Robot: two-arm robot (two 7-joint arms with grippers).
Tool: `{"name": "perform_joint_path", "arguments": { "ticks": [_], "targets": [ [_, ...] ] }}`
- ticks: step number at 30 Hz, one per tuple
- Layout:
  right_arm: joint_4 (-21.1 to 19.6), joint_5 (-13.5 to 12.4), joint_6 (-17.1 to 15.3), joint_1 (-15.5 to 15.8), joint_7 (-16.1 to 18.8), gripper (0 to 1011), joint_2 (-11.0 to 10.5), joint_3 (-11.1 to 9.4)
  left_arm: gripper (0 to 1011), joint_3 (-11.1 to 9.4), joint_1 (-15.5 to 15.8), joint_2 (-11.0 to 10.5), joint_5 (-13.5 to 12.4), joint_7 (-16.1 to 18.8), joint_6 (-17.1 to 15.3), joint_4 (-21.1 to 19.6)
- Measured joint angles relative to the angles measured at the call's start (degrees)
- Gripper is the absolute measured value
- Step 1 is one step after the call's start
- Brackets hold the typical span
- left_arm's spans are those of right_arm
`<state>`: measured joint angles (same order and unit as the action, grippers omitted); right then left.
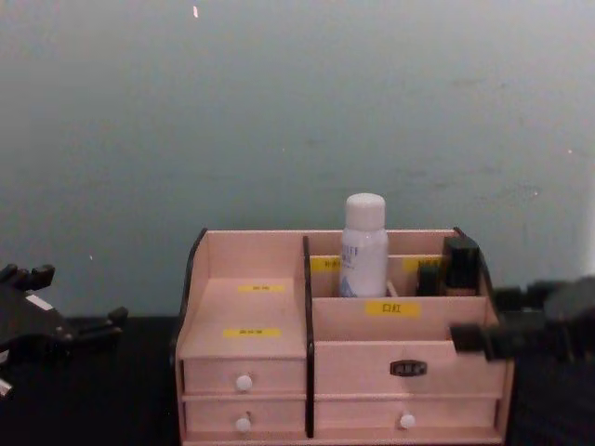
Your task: Pick up the facial cleanser and watermelon frost from the table and place them into the tiered storage box.
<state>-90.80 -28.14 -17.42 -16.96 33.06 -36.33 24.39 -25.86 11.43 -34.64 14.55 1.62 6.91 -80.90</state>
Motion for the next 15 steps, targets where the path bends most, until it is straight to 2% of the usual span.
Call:
{"name": "perform_joint_path", "arguments": {
  "ticks": [9, 15],
  "targets": [
    [-1.1, -0.5, 0.2, 2.0, 1.1, 1002, -3.2, 2.0, 1001, 0.0, 0.0, 0.0, 0.0, 0.0, 0.0, 0.0],
    [-1.2, -0.8, 0.4, 2.5, 1.8, 1002, -4.6, 3.3, 1001, 0.0, 0.0, 0.0, 0.0, 0.0, 0.0, 0.0]
  ]
}}
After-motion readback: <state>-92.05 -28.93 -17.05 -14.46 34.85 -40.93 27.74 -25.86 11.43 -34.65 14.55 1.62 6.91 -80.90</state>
